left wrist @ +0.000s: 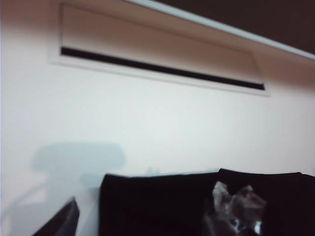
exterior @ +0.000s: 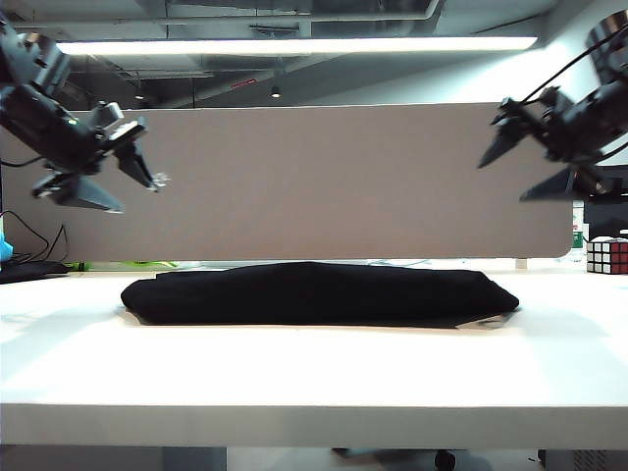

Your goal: Fold the bottom side of the T-shirt horizontally towards the center, about one-third of the way, then fold the sleeve back towards the center, creating a straight line along the edge of the T-shirt, and finally fold the bottom of the T-shirt up towards the top, creating a neat rectangle.

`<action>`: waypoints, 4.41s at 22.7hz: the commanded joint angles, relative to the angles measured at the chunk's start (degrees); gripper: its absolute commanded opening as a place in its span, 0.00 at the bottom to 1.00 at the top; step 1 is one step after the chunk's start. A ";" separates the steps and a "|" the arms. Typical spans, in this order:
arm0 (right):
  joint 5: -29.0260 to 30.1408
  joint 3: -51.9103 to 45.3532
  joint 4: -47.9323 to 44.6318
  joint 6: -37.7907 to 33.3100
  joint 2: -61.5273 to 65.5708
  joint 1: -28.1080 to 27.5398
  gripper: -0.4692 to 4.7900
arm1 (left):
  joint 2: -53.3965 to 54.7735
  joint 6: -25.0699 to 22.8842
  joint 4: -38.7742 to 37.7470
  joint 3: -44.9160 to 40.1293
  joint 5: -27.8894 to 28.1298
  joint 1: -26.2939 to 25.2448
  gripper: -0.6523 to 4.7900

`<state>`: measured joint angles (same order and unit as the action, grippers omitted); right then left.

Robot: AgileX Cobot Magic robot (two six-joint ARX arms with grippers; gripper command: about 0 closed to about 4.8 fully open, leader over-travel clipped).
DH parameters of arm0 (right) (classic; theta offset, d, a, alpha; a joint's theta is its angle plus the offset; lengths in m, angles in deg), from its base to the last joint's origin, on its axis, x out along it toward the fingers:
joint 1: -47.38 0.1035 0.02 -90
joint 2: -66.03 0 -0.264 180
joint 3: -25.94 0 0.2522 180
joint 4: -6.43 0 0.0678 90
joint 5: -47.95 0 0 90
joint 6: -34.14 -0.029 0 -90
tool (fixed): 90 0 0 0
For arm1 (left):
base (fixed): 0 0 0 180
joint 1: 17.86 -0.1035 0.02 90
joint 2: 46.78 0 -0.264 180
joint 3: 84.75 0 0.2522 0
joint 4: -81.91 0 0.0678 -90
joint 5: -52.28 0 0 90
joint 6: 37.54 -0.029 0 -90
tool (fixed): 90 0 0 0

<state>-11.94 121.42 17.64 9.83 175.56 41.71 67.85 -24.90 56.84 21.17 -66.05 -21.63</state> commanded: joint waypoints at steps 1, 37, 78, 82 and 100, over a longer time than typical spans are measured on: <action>8.13 2.05 8.39 0.11 -2.14 -1.92 0.80 | -2.29 -0.28 -4.31 0.35 -4.20 -1.55 0.61; -12.57 -52.78 27.58 14.03 -91.25 -2.29 0.09 | -106.73 -4.24 -14.43 -67.63 12.61 -3.85 0.11; -34.05 -81.68 8.48 17.49 -109.57 5.44 0.09 | -114.51 -12.24 15.34 -91.73 42.64 20.31 0.11; -34.10 -81.68 8.26 18.78 -109.57 5.44 0.09 | -114.51 -12.22 15.93 -91.73 42.53 20.31 0.11; -34.05 -81.68 8.48 18.73 -109.57 5.44 0.09 | -114.51 -12.22 14.62 -91.73 42.47 20.31 0.11</action>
<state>-45.73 40.09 26.95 28.43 66.13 47.15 -46.68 -36.70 70.91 -70.84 -23.56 -1.32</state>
